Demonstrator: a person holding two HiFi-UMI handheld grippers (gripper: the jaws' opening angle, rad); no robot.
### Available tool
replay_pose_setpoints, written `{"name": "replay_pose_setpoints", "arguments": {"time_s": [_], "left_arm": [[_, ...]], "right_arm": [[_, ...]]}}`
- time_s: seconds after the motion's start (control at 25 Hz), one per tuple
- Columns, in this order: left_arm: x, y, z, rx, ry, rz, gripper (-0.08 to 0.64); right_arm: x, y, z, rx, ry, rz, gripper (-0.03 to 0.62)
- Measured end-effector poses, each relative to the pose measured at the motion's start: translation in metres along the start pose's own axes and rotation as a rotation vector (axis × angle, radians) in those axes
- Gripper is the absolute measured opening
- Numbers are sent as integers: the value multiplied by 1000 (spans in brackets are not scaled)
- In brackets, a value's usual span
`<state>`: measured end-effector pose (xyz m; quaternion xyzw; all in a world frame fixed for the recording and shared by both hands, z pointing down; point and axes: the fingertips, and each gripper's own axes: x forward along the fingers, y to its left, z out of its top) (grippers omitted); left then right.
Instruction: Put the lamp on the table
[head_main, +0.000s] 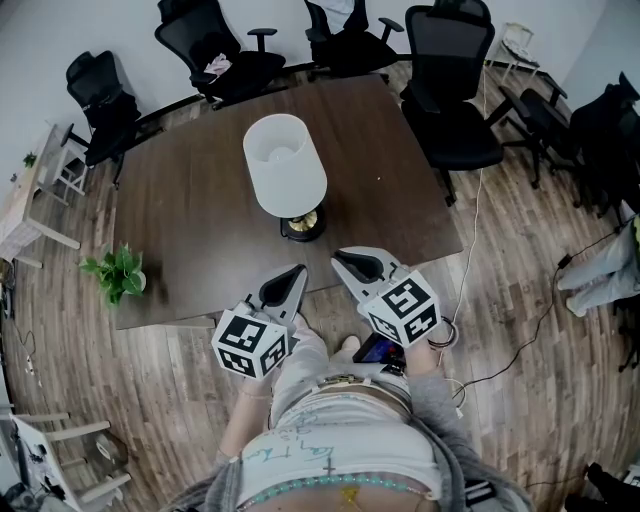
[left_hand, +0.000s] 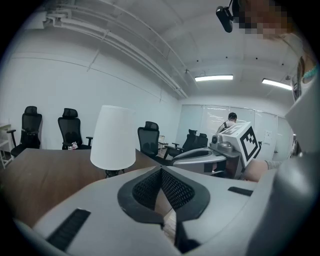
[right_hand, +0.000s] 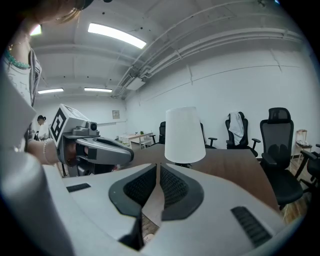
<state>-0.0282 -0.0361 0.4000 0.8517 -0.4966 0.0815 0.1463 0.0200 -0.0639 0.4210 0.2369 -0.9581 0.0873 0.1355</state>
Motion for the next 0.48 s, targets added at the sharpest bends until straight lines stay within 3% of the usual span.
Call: {"name": "replay_pose_setpoints", "arguments": {"time_s": [0.32, 0.48], "left_arm": [[-2, 1, 1, 57, 16, 15, 11], [-3, 3, -2, 46, 15, 7, 11]], "right_arm": [[2, 0, 2, -4, 7, -7, 34], [6, 3, 0, -6, 8, -6, 34]]}}
